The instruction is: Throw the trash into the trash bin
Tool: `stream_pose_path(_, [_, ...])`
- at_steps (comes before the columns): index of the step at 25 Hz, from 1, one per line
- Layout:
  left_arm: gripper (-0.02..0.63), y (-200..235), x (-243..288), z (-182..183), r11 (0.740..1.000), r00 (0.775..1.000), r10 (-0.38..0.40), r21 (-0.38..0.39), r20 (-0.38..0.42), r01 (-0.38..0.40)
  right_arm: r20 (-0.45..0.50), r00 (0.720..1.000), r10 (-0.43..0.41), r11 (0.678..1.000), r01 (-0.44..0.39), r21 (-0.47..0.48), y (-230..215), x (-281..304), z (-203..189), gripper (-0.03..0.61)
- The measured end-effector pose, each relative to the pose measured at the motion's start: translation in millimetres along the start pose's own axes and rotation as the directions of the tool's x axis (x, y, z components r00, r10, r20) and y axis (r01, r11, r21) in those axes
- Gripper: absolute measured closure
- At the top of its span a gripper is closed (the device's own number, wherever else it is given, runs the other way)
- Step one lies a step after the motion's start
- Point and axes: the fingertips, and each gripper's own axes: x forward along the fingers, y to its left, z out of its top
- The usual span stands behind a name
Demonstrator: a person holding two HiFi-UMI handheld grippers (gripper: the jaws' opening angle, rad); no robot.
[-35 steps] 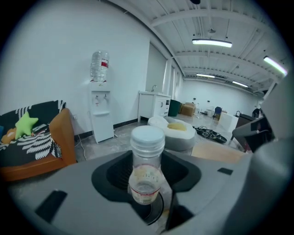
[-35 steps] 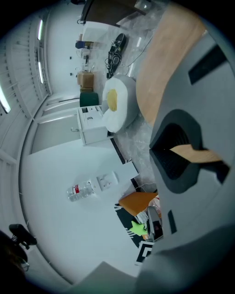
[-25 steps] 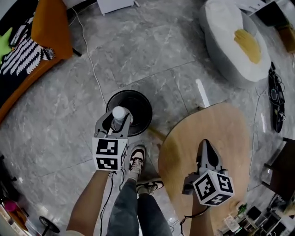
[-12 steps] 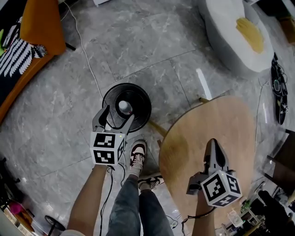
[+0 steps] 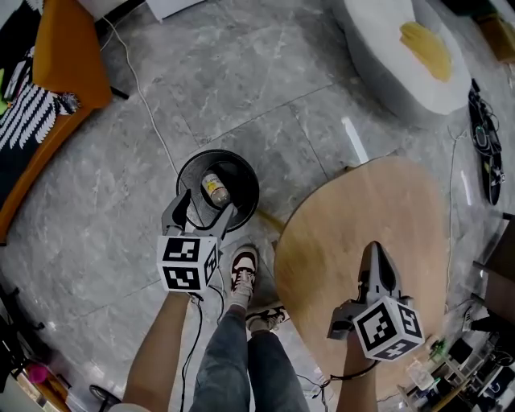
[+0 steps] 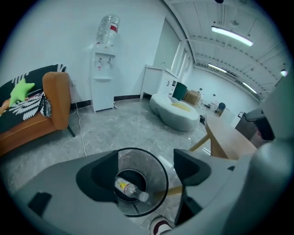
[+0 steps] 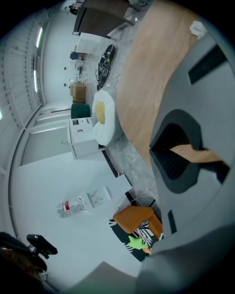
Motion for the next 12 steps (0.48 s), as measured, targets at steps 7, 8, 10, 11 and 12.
stream_pose_path(7, [0.241, -20.5, -5.0, 3.3, 1.0, 1.0, -0.02, 0.017, 0.009, 0.02, 0.018, 1.0, -0.015, 1.0, 0.015, 0.02, -15.9, -14.9, -1.6, 0.577])
stream_pose_path(8, [0.241, -23.6, -6.0, 4.1, 1.0, 1.0, -0.023, 0.018, 0.011, 0.022, 0.022, 1.0, -0.019, 1.0, 0.018, 0.025, -18.6, -17.3, -1.2, 0.577])
stream_pose_path(10, [0.244, -30.4, -8.4, 6.5, 0.999, 0.999, -0.03, 0.023, 0.015, 0.03, 0.032, 0.999, -0.026, 0.999, 0.025, 0.037, -24.4, -23.0, -0.3, 0.577])
stream_pose_path(11, [0.247, -34.6, -10.0, 8.3, 0.999, 0.999, -0.037, 0.027, 0.017, 0.036, 0.037, 0.999, -0.03, 0.999, 0.028, 0.043, -27.5, -26.5, 0.1, 0.577])
stream_pose_path(12, [0.249, -39.5, -12.2, 10.7, 0.998, 0.999, -0.046, 0.033, 0.019, 0.045, 0.041, 0.999, -0.034, 0.998, 0.032, 0.049, -30.6, -30.5, 0.5, 0.577])
